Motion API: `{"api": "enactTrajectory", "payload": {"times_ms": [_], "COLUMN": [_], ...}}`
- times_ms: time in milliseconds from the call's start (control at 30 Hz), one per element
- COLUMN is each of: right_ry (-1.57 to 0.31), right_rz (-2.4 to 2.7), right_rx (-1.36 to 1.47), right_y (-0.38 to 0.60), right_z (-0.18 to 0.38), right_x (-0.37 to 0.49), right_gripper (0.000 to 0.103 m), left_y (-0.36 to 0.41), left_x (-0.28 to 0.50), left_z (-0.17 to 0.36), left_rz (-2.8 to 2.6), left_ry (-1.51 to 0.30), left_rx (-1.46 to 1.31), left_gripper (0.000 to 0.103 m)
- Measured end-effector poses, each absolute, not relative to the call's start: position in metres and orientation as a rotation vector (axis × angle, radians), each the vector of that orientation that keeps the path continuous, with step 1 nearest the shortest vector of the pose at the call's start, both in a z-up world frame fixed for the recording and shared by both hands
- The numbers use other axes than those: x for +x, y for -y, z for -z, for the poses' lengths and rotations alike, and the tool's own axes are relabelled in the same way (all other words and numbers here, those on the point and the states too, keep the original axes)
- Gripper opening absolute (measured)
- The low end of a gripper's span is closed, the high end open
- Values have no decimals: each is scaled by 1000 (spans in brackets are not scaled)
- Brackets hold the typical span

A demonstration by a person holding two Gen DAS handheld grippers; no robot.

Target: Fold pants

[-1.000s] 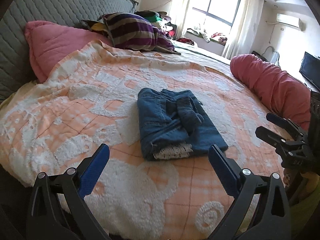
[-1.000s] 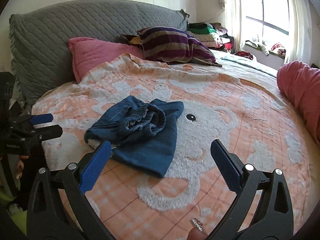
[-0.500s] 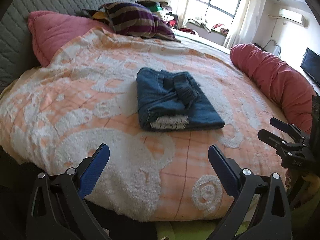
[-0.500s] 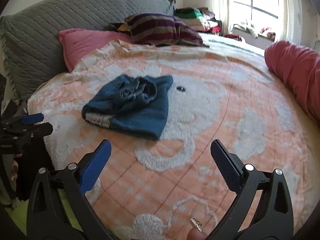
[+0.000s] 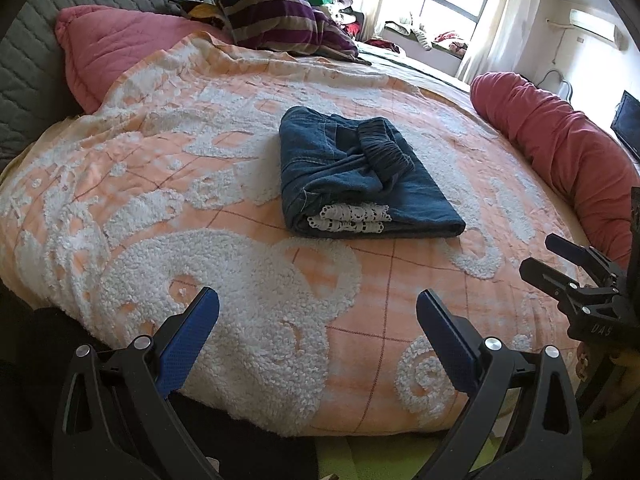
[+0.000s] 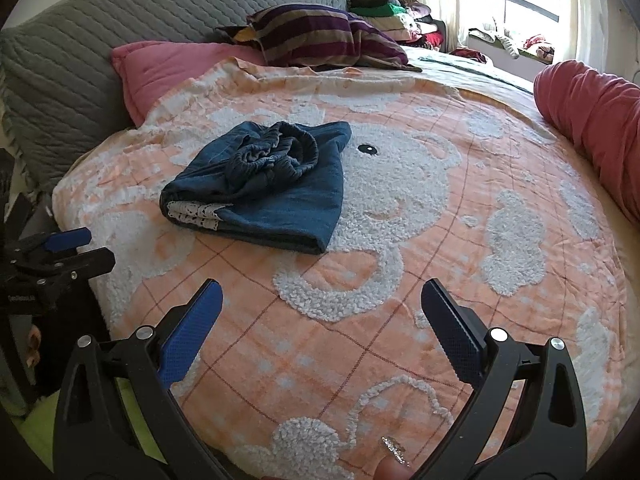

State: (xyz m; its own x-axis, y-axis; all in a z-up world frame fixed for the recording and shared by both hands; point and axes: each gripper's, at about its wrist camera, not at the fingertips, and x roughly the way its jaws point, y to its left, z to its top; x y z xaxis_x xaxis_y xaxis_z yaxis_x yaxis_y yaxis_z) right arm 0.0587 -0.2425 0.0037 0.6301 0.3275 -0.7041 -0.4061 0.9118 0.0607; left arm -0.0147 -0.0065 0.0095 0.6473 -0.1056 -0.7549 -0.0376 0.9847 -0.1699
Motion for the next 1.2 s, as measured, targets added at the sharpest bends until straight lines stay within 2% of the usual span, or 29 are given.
{"api": "enactTrajectory", "payload": {"times_ms": [1200], "right_ry": [-767], "right_rz": [-429], "right_rx": [-92], "right_y": [242], "right_z": [-10], "right_x": [55], "right_gripper": [94], "left_y": [6], "left_x": [-18], "left_z": [-18], "left_rz": [16], "left_ry": [-851], "left_rx": [-165], "left_gripper": [99]}}
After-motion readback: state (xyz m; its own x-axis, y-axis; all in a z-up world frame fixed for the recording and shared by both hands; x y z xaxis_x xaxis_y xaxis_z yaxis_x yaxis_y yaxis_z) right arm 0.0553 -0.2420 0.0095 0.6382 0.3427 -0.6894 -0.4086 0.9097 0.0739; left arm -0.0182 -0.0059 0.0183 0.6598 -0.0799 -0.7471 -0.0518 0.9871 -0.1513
